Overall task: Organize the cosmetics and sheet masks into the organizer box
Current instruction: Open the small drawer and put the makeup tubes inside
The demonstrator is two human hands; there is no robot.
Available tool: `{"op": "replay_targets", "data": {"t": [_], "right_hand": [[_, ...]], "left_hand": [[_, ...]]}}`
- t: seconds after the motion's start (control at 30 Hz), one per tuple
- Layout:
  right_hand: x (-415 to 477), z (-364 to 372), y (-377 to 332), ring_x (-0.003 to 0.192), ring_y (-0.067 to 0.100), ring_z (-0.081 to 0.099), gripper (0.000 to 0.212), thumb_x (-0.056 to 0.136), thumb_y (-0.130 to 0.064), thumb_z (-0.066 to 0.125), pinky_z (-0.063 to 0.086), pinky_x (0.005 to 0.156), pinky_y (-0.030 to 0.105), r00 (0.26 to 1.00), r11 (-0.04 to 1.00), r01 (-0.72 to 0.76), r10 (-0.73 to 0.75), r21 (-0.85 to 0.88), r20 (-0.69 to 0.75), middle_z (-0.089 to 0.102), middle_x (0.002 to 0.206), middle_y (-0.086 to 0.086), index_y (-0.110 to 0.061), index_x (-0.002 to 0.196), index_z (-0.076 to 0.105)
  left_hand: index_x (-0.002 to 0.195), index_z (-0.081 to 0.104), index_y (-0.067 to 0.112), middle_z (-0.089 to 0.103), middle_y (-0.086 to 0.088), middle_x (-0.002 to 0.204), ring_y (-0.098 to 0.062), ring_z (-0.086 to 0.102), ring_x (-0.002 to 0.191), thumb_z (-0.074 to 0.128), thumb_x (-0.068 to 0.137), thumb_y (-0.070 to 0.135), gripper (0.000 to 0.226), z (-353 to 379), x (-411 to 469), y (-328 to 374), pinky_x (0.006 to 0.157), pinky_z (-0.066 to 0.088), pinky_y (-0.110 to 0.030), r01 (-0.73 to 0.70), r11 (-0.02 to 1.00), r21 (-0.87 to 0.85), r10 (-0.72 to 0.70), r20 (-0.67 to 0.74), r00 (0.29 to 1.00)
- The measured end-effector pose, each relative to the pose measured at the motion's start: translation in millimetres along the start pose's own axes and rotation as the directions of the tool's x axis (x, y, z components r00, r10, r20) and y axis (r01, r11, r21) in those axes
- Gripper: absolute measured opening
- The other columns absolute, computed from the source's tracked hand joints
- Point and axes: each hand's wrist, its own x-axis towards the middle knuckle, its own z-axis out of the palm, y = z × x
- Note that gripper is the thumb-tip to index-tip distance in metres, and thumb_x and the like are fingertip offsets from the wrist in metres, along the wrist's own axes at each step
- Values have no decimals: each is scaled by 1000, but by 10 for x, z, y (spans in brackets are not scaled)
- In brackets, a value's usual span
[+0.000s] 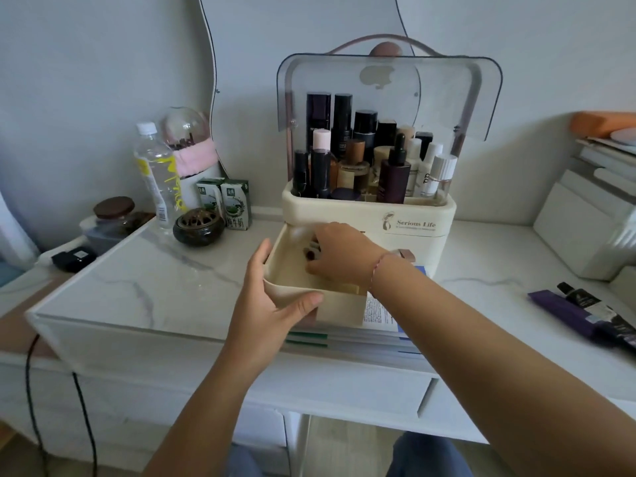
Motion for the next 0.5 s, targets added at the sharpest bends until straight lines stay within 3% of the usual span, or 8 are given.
{"op": "replay_targets", "data": {"t": [0.17,0.27,0.33,0.43,0.5], "right_hand": [[-128,-159,45,96,20,55,39,88,-32,58,40,73,18,1000,978,-4,8,209,-18,57,120,9,-7,118,58],[-403,-160,226,112,8,52,37,90,-32,57,39,93,20,964,914,36,75,405,-255,53,128,-5,-18,124,57],[-665,-92,380,112,1,50,40,87,-40,58,40,100,22,916,844,51,173,533,-362,52,126,-11,-23,123,57],[-989,91,500,118,0,47,75,67,-63,59,38,101,24,954,741,-49,232,669,-187,51,127,-14,-29,132,45],[-1045,212,506,120,2,49,88,60,-61,64,40,103,25,979,700,-102,196,707,-52,53,129,-13,-28,137,40]], "left_hand": [[143,24,41,42,29,139,6,44,125,75,49,72,111,-42,35,-50,93,37,-13,-1,998,-58,2,20,1000],[143,27,40,48,31,132,8,49,120,76,49,71,111,-87,-4,-128,94,42,-17,42,988,-148,-39,24,999],[134,40,44,58,21,128,2,54,118,76,55,66,90,-125,-39,-172,92,47,-21,47,986,-158,-39,56,998],[116,55,46,67,13,116,-6,62,109,74,65,58,56,-146,-52,-173,85,53,-23,16,986,-163,-1,87,996],[116,57,41,69,12,113,-6,64,106,73,69,54,51,-121,-15,-164,82,53,-20,0,987,-160,13,84,996]]}}
